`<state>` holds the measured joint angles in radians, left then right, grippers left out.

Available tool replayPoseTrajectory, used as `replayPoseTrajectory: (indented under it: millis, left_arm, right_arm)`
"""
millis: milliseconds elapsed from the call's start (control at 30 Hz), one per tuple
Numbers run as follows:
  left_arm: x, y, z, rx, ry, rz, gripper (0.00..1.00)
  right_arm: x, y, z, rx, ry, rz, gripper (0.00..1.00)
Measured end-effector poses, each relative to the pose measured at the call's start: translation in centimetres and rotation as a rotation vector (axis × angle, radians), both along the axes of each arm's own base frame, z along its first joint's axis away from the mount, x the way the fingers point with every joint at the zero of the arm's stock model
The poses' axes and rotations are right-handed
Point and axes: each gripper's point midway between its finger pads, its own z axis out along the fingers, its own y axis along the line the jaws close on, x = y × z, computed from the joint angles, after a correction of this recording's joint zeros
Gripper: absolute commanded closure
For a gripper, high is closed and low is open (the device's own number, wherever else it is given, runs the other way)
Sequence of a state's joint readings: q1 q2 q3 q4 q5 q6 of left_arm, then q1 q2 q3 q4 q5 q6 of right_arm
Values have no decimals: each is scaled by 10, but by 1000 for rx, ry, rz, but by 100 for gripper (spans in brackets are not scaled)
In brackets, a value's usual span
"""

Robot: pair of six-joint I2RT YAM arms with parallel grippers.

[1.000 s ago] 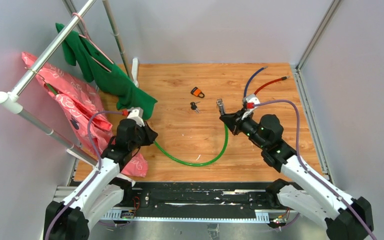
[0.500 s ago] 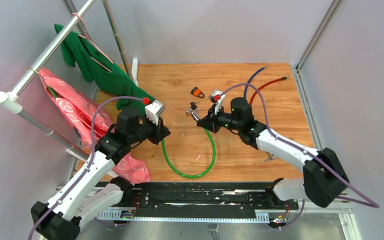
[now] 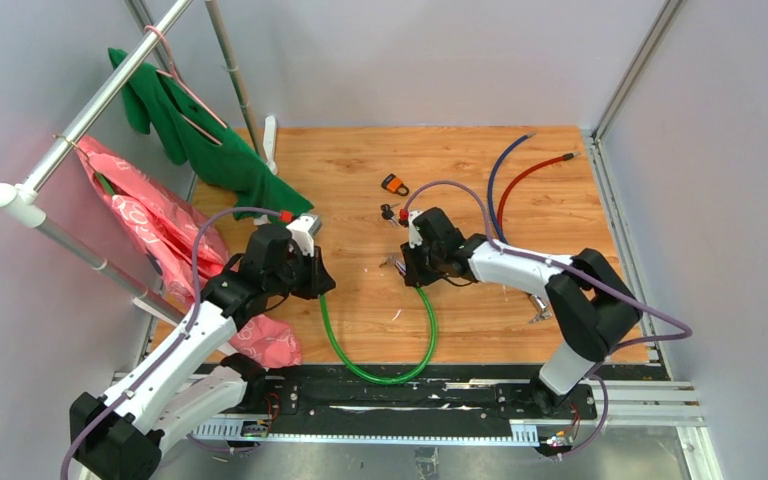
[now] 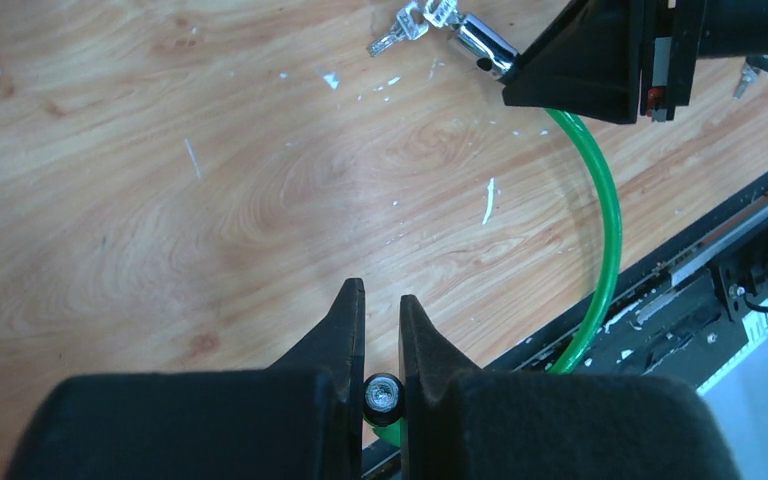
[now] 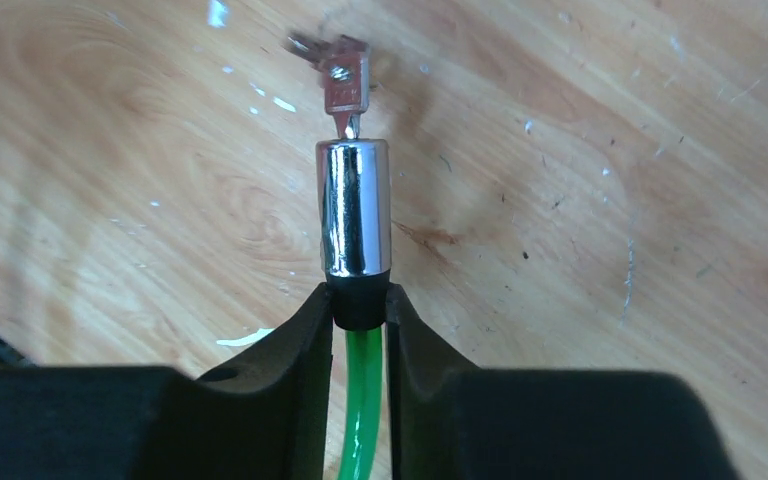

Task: Lock with the key
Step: Lock the lock.

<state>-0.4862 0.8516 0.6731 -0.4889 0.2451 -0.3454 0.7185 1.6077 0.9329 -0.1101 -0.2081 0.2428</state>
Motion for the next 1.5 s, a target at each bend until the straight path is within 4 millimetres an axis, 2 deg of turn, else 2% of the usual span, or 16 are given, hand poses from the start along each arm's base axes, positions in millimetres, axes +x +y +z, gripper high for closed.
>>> replayPoseTrajectory:
  millis: [200,333,367,400,500,600,700,800,833,900,967,1067,1200,1400,1500]
  left_arm:
    - [-1,8,-10,27,34,53,100]
    - [3,15,-13,59,23,83,100]
    - [3,16,-14,65,24,90,100]
    - [4,18,-14,71,24,99,100]
    - [5,21,-15,79,23,121,100]
    - [6,23,-14,81,21,139,100]
    - [7,24,-13,78,19,152,100]
    - [7,25,-13,78,16,158,100]
    - [7,25,-12,77,17,160,100]
    - [7,25,-12,76,17,161,100]
    - [7,25,-12,75,17,162,100]
    - [7,25,-12,75,18,164,100]
    - [7,25,-12,73,19,166,100]
    - [7,25,-12,69,23,171,100]
    - [8,25,-12,71,22,175,100]
  right_arm:
    - [-7,-10,-29,-127,67,-18,55]
    - [3,-9,-21,-155,42,-26,45]
    - [5,-10,-19,-164,35,-28,34]
    - [7,-11,-16,-176,24,-26,29]
    - [15,-14,-5,-202,-26,-21,26]
    - [16,-13,18,-223,-124,16,24]
    - [3,8,56,-166,-251,122,23]
    - [-29,48,100,53,-356,273,22]
    - [-47,66,116,176,-389,344,23]
    - [-71,86,127,316,-413,427,25]
    - [-88,103,125,397,-405,488,26]
    - [-101,125,107,437,-350,525,27]
    - [-101,137,87,448,-296,510,27]
    - [-101,159,78,506,-231,484,28]
    - [-106,172,70,544,-180,479,32]
